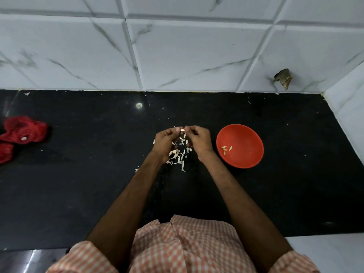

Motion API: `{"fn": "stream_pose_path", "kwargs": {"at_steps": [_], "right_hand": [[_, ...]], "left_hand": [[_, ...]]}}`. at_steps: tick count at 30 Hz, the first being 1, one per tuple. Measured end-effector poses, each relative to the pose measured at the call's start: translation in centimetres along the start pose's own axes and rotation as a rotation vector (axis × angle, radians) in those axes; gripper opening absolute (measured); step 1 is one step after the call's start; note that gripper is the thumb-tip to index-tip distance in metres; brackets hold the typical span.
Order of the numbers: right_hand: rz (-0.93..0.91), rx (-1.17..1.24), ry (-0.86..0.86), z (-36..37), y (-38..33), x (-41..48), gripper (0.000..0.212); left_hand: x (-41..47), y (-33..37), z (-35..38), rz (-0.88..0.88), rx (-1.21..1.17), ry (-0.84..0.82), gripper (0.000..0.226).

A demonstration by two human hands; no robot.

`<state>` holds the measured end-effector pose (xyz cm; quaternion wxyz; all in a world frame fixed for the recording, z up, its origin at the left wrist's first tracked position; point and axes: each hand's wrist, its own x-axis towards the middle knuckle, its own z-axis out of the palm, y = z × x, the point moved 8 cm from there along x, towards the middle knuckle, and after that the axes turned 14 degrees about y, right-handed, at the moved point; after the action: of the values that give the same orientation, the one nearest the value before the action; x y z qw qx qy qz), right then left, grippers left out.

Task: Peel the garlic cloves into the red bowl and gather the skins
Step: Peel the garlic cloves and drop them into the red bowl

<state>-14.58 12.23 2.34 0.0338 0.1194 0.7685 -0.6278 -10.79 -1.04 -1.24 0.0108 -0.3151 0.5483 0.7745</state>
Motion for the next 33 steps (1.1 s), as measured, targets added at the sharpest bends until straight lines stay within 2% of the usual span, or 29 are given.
{"fn": "stream_pose_path", "kwargs": {"at_steps": [2, 3, 6, 8, 12, 14, 16, 22, 26, 30, 33], "right_hand": [[0.035, 0.001, -0.007, -0.1, 0.4, 0.1, 0.014], [-0.047, -0.146, 0.02, -0.4, 0.0, 0.3, 0.015], [-0.527, -0.781, 0.121, -0.3, -2.4, -0.7, 0.016], [-0.67, -0.857, 0.149, -0.1, -3.2, -1.3, 0.015], [-0.513, -0.596, 0.199, -1.6, -2.4, 0.0, 0.01], [-0.434, -0.445, 0.167, -1.7, -1.7, 0.5, 0.004], [-0.361, -0.345, 0.115, -1.4, -1.1, 0.3, 0.014], [-0.356, -0.269, 0.056, -0.4, -1.5, 0.0, 0.006], [-0.287, -0.246, 0.08, -0.4, -1.0, 0.4, 0.003], [-0.088, -0.161, 0.115, -0.7, 0.0, 0.5, 0.006], [0.049, -0.141, 0.06, -0.1, 0.1, 0.1, 0.012]], "left_hand": [[-0.1, 0.3, 0.2, 0.003, -0.003, 0.0, 0.017], [-0.1, 0.4, 0.2, 0.02, 0.03, 0.03, 0.015], [0.3, 0.4, 0.2, 0.1, 0.202, 0.149, 0.018], [0.4, 0.4, 0.0, 0.109, 0.222, 0.206, 0.022], [0.4, 1.1, -0.6, 0.081, 0.098, 0.211, 0.023], [0.5, 1.1, -1.0, 0.096, 0.103, 0.213, 0.019], [0.4, 1.0, -1.3, 0.111, 0.11, 0.217, 0.013], [0.0, 1.5, -0.9, 0.128, 0.075, 0.165, 0.004], [-0.4, 1.7, -0.8, 0.146, 0.08, 0.145, 0.004], [-0.9, 3.1, -0.1, 0.329, 0.233, 0.124, 0.008], [-1.2, 4.0, 0.1, 0.474, 0.334, 0.168, 0.008]]}}
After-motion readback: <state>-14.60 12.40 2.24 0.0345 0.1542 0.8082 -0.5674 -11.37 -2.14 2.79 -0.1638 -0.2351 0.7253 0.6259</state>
